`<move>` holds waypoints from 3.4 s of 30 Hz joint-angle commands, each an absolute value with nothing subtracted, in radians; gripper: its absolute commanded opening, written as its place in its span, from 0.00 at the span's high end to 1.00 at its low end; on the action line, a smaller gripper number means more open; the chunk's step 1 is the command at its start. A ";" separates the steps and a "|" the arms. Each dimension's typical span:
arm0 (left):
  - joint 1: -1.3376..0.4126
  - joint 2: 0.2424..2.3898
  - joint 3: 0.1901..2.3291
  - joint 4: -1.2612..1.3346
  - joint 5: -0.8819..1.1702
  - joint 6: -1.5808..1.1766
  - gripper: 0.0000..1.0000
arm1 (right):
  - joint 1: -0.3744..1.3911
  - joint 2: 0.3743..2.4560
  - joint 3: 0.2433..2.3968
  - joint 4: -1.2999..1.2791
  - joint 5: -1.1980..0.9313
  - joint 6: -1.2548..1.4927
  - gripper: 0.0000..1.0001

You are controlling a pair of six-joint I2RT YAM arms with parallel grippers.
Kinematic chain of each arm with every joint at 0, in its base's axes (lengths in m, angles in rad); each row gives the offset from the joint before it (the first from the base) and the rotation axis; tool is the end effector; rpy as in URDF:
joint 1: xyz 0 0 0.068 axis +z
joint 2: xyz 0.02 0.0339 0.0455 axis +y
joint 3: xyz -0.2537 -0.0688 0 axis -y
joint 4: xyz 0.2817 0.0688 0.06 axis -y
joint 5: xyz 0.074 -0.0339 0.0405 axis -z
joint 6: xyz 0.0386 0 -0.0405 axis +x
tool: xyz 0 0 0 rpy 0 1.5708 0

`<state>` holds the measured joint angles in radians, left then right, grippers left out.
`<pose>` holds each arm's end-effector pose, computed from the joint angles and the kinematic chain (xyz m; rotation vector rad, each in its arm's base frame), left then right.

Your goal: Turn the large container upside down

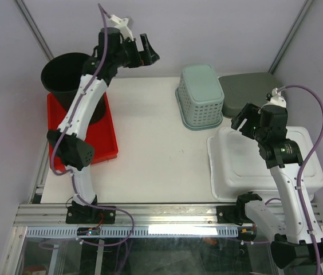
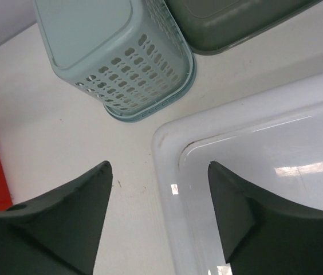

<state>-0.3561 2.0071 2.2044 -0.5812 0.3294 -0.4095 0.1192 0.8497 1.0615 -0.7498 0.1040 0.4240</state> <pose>0.4588 -0.1840 0.4161 0.1718 2.0174 -0.8172 0.2108 0.0212 0.3643 0.3823 2.0781 0.2158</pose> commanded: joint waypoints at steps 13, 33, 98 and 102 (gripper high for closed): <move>-0.195 1.649 1.929 -0.716 -0.328 0.028 0.01 | 0.119 0.925 1.049 -0.582 -0.001 0.441 0.14; -0.074 1.840 1.982 -0.753 -0.185 -0.020 0.45 | 0.118 0.903 1.043 -0.603 -0.011 0.446 0.14; -0.356 1.621 1.693 -0.566 1.093 -0.327 1.00 | 0.123 0.846 1.055 -0.653 0.038 0.432 0.16; -0.355 1.615 1.622 -0.497 1.182 -0.352 1.00 | 0.123 0.829 1.055 -0.669 0.032 0.421 0.16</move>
